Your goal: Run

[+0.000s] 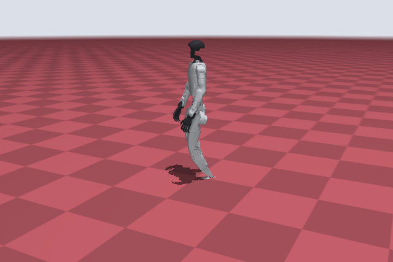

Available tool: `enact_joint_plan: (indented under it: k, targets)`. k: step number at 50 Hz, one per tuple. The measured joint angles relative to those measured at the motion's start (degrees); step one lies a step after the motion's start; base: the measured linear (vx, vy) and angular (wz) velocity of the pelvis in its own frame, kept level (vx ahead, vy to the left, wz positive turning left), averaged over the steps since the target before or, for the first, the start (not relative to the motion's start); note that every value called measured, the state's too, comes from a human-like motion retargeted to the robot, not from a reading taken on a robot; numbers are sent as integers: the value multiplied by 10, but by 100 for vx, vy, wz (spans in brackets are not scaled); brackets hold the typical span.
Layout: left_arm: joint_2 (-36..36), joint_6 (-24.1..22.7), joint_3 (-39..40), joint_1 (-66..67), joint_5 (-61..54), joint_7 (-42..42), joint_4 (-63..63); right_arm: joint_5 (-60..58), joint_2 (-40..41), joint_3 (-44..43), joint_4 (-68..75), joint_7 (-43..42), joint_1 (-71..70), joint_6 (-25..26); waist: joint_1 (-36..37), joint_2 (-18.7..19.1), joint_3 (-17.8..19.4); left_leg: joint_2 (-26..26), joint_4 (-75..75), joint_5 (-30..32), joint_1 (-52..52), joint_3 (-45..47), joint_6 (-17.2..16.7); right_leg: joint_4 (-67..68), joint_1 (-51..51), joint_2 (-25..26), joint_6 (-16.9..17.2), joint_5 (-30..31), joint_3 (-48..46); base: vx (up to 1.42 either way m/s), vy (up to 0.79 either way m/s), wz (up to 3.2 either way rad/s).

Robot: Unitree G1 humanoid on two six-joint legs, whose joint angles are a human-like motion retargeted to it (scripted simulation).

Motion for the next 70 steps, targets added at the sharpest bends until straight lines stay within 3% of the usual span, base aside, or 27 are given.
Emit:
enact_joint_plan:
  k: [20,27,30,33,38,43,50,55,57,60,63,66,70]
  targets:
    - [-9,-8,-6,6,5,6,4,-35,-8,32,15,-6,-6,-9,21,3,-35,0,87,-25,-88,2,8,118,-103,-4,-4,-59,-4,2,1,0]
    - [8,-1,-1,8,-4,20,8,-17,-13,20,3,-16,-18,-5,9,-29,-30,-47,66,-32,-62,12,30,219,-130,-50,-4,-116,3,10,7,9]
    - [8,5,-4,6,-6,25,6,2,-13,11,1,-22,-14,-2,-7,-53,-21,-81,50,-32,-38,19,38,331,-163,-94,0,-134,2,12,5,19]
    - [7,11,-12,1,-6,24,4,27,-10,0,2,-26,-6,-1,-26,-69,-10,-108,36,-33,-9,23,39,473,-212,-145,-23,-156,-9,15,3,11]
    - [4,19,-25,-24,-1,14,-9,59,-7,-19,13,-27,3,-1,-63,-79,3,-138,-37,-16,51,9,37,606,-309,-181,-35,-124,-2,24,1,14]
    - [0,9,-42,-52,10,12,-48,70,0,-31,31,-25,31,4,-85,-53,12,-118,-74,-10,95,-9,21,536,-383,-162,-17,-97,-15,34,-6,7]
    - [9,-20,-73,-98,24,8,-131,68,3,-44,40,-27,51,11,-89,-10,22,-72,-60,-10,128,-13,-14,339,-427,-92,18,-55,-13,42,-12,-13]
    - [10,-24,-82,-93,11,16,-156,72,0,-38,38,-40,55,11,-79,15,20,-46,72,-10,118,-31,-39,387,-416,-51,-13,-35,-18,50,-12,-35]
    - [12,-20,-81,-85,-3,19,-160,75,-6,-35,32,-48,49,11,-72,37,20,-18,144,28,101,-35,-57,382,-393,-21,-33,-38,-31,55,-9,-44]
    - [10,-15,-77,-67,-13,26,-157,75,-15,-30,15,-59,39,10,-53,61,18,26,286,133,48,-26,-86,368,-359,20,-57,-51,-39,54,-7,-43]
    - [14,-13,-65,-52,-19,35,-152,74,-26,-28,-6,-70,20,5,-31,66,11,70,414,184,-37,-5,-69,339,-319,42,-67,-70,-35,57,-6,-30]
    - [20,-11,-42,-36,-26,47,-143,77,-39,-29,-28,-84,-7,-1,-5,56,4,94,480,151,-135,11,-33,296,-269,48,-66,-87,-20,61,-7,-26]
    - [26,-12,-6,-4,-40,58,-128,90,-51,-38,-64,-100,-42,-12,28,34,-2,82,448,93,-256,32,-5,239,-193,43,-55,-109,6,67,-5,-32]
